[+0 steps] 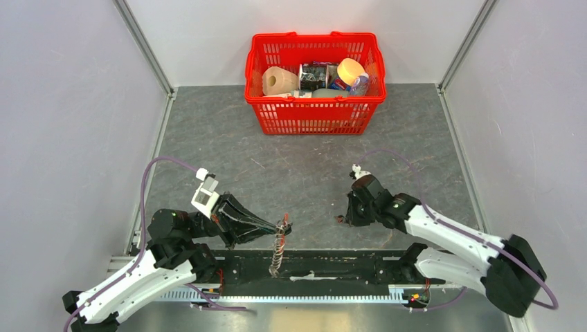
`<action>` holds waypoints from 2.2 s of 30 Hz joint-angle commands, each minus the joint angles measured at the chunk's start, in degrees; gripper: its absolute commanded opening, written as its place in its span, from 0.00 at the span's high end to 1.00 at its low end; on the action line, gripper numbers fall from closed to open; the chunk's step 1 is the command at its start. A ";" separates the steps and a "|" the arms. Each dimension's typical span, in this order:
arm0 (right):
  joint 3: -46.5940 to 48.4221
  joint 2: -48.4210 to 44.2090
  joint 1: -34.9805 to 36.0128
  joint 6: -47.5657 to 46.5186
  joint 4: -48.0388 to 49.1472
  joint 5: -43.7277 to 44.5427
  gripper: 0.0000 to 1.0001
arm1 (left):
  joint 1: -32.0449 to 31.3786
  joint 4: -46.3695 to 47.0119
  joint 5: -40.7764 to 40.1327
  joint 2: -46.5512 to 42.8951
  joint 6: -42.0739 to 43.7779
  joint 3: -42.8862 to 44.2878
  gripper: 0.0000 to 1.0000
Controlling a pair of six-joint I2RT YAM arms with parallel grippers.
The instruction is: Put the keys on the keyring
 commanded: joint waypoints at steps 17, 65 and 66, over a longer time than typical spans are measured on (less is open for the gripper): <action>18.35 -19.54 -0.10 -15.39 -16.41 -18.12 1.00 | 0.04 -1.22 -1.66 -0.14 2.47 2.95 0.98; 31.70 -18.97 -0.10 -26.73 -7.48 -58.00 1.00 | -0.01 -3.39 -3.57 8.04 6.82 6.57 0.98; 31.97 -18.62 -0.09 -27.08 -7.27 -59.30 1.00 | 0.02 -3.43 -3.37 8.02 6.90 6.62 0.98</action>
